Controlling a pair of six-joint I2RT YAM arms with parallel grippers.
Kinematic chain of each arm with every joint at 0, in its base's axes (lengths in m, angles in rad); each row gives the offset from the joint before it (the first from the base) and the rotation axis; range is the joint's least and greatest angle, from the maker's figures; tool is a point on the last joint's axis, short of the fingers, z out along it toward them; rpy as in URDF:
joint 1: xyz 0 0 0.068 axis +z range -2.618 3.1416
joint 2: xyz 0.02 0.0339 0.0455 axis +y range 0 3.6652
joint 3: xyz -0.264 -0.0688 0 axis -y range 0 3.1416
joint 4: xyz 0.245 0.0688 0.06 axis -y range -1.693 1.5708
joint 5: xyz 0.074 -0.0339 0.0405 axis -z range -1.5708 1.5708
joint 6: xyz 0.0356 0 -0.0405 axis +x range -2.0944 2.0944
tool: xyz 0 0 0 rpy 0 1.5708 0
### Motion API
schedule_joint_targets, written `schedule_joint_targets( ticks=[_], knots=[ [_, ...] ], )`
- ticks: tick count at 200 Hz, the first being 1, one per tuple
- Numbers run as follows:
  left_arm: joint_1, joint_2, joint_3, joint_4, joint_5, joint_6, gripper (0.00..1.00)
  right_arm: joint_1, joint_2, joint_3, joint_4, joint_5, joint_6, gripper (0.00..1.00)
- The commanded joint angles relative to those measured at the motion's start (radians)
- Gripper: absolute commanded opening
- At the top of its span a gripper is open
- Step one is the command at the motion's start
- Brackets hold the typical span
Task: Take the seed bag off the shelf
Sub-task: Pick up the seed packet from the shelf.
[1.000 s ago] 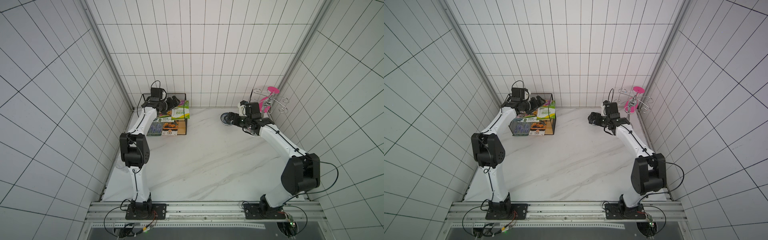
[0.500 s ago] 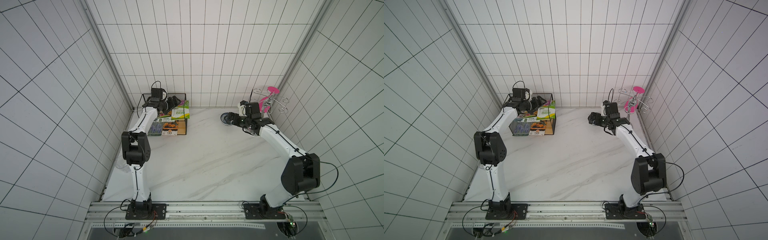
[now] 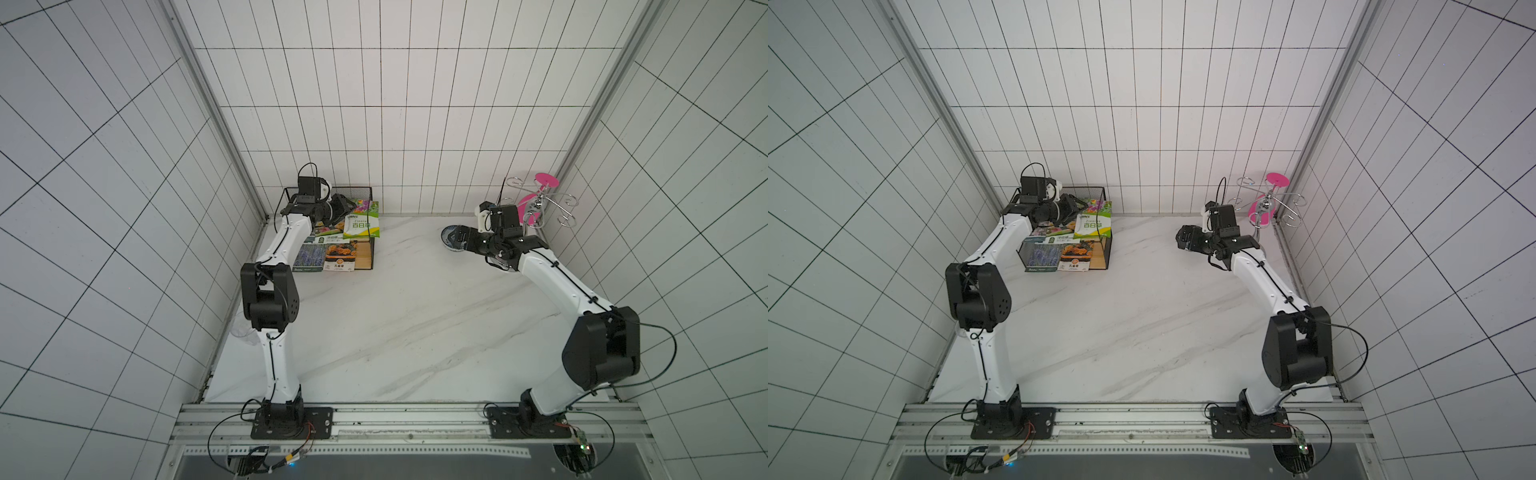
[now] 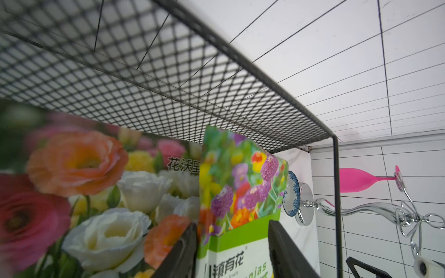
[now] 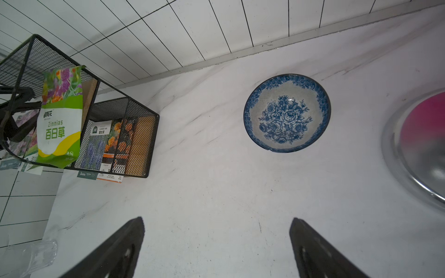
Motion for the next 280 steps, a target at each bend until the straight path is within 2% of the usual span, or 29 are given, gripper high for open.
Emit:
schedule_joint_targets(
  ticks=[1,9,22,73,105,157,235,280],
  knots=[
    [0.013,0.017,-0.004,0.017,0.023,-0.003,0.35,0.009,-0.004,-0.025,-0.016,0.0,-0.015,0.99],
    [0.015,0.019,-0.005,0.015,0.026,-0.004,0.31,0.01,-0.005,-0.026,-0.017,0.001,-0.015,0.99],
    [0.019,0.021,-0.01,0.016,0.034,-0.006,0.3,0.01,-0.003,-0.025,-0.016,0.0,-0.017,0.99],
    [0.02,0.037,-0.022,0.004,0.057,0.001,0.37,0.01,-0.003,-0.028,-0.016,0.002,-0.019,0.99],
    [0.023,0.024,-0.037,-0.028,0.029,0.026,0.43,0.01,-0.004,-0.032,-0.02,0.003,-0.026,0.99],
    [0.023,0.038,-0.04,-0.032,0.062,0.034,0.42,0.01,0.006,-0.03,-0.021,-0.001,-0.025,0.99],
    [0.023,0.055,-0.013,-0.094,0.067,0.081,0.36,0.01,0.006,-0.039,-0.02,0.002,-0.028,0.99],
    [0.025,0.059,-0.01,-0.094,0.068,0.084,0.18,0.01,0.013,-0.036,-0.021,-0.001,-0.028,0.99]
  ],
)
